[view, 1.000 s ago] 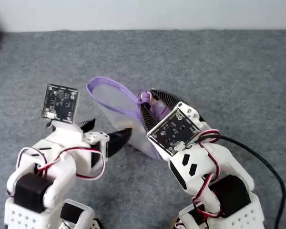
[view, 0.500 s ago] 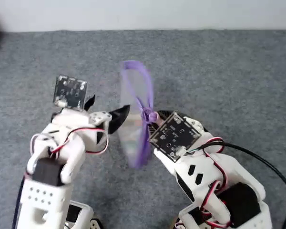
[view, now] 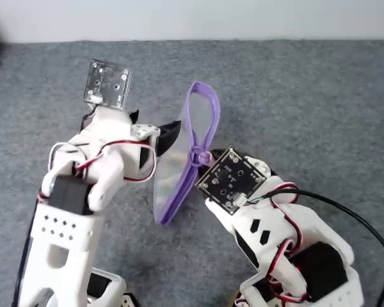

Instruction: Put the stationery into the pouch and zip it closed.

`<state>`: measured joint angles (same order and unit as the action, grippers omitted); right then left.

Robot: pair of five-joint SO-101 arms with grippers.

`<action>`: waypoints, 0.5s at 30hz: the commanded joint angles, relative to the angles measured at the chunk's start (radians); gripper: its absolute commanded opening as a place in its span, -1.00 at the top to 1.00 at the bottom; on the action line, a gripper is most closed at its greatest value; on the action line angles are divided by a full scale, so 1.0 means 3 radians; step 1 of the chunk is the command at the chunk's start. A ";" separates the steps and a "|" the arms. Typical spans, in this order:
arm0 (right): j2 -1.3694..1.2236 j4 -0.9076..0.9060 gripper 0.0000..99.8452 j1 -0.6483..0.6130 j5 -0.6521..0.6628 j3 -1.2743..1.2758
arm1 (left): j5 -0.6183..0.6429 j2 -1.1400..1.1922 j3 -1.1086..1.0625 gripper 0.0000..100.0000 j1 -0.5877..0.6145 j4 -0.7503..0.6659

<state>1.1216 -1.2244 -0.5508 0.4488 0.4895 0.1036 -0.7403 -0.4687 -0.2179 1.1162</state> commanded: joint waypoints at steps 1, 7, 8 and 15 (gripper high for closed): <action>-0.0023 0.0274 0.99 0.0105 0.0031 -0.0005 | 0.0010 -0.0384 0.0187 0.43 0.0026 0.0210; -0.0023 0.0478 0.99 0.0166 0.0020 0.0107 | 0.0005 -0.0864 0.0192 0.43 0.0026 0.0721; -0.0023 0.0488 0.99 0.0166 0.0020 0.0123 | 0.0005 -0.0921 0.0192 0.43 0.0026 0.0783; -0.0023 0.0483 0.99 0.0166 0.0015 0.0153 | 0.0010 -0.1294 0.0304 0.43 -0.0302 0.1095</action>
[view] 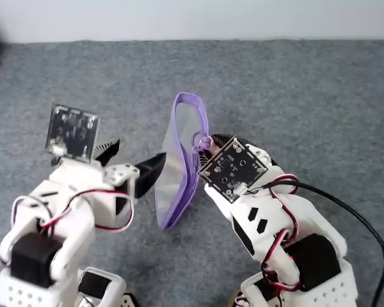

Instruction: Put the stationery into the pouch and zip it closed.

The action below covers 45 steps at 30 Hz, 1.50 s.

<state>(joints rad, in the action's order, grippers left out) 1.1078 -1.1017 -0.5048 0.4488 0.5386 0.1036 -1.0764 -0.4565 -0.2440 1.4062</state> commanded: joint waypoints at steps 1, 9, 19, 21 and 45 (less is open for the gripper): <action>0.0023 0.0074 0.99 0.0013 0.0015 -0.0010 | 0.0020 -0.0215 0.0330 0.43 -0.0353 0.0189; 0.0023 0.0074 0.99 0.0008 0.0015 -0.0010 | 0.0118 -0.0251 0.0468 0.43 -0.0675 0.0481; 0.0023 0.0192 0.99 0.0003 0.0015 -0.0010 | 0.0384 -0.0245 0.0003 0.43 -0.1192 0.0322; 0.0023 0.0217 0.99 0.0003 0.0020 -0.0010 | 0.0384 -0.0245 -0.0151 0.43 -0.1192 0.0153; 0.0049 0.0192 0.99 -0.0120 0.0041 -0.0031 | 0.0087 -0.0276 -0.0611 0.44 -0.0481 -0.0307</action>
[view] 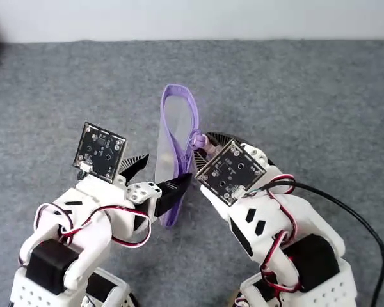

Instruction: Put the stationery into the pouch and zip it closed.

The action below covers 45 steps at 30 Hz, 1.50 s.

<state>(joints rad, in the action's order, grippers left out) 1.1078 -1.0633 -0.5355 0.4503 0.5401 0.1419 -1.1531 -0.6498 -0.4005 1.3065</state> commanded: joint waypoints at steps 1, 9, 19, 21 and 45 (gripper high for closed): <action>0.0054 0.0064 0.99 -0.0018 0.0036 -0.0036 | -0.0066 -0.0020 0.0033 0.44 0.0041 0.0092; 0.0054 0.0084 0.99 -0.0013 0.0036 -0.0056 | -0.0358 -0.0026 0.0038 0.64 0.0046 0.0266; 0.0043 0.0079 0.99 -0.0018 0.0036 -0.0087 | -0.0455 -0.0026 0.0028 0.70 0.0046 -0.0153; 0.0033 0.0084 0.99 -0.0018 0.0036 -0.0087 | -0.0455 -0.0010 0.0018 0.70 0.0046 -0.0292; 0.0043 0.0079 0.99 -0.0018 0.0036 -0.0087 | -0.0409 -0.0026 -0.0463 0.94 0.0046 -0.0829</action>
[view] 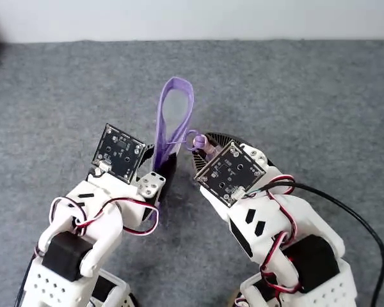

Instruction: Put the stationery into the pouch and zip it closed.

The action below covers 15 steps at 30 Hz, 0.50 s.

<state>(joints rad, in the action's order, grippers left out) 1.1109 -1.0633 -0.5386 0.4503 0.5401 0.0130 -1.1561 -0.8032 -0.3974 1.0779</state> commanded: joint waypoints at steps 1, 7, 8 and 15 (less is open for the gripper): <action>0.0033 0.0079 0.99 -0.0008 0.0036 -0.0087 | 0.0020 -0.0015 0.0079 0.97 0.0036 -0.0051; 0.0038 0.0084 0.99 0.0013 0.0015 -0.0087 | 0.0020 -0.0015 0.0212 0.97 0.0036 -0.0041; 0.0033 0.0084 0.99 0.0013 0.0015 -0.0087 | 0.0020 -0.0015 0.0212 0.97 0.0036 -0.0041; -0.0049 0.0575 0.99 0.0294 0.0031 0.0036 | 0.0020 -0.0015 0.0509 0.97 0.0036 0.0302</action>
<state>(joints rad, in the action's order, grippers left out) 1.1078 -0.9712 -0.5063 0.4503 0.5493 0.0115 -1.1469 -0.7449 -0.3974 1.1347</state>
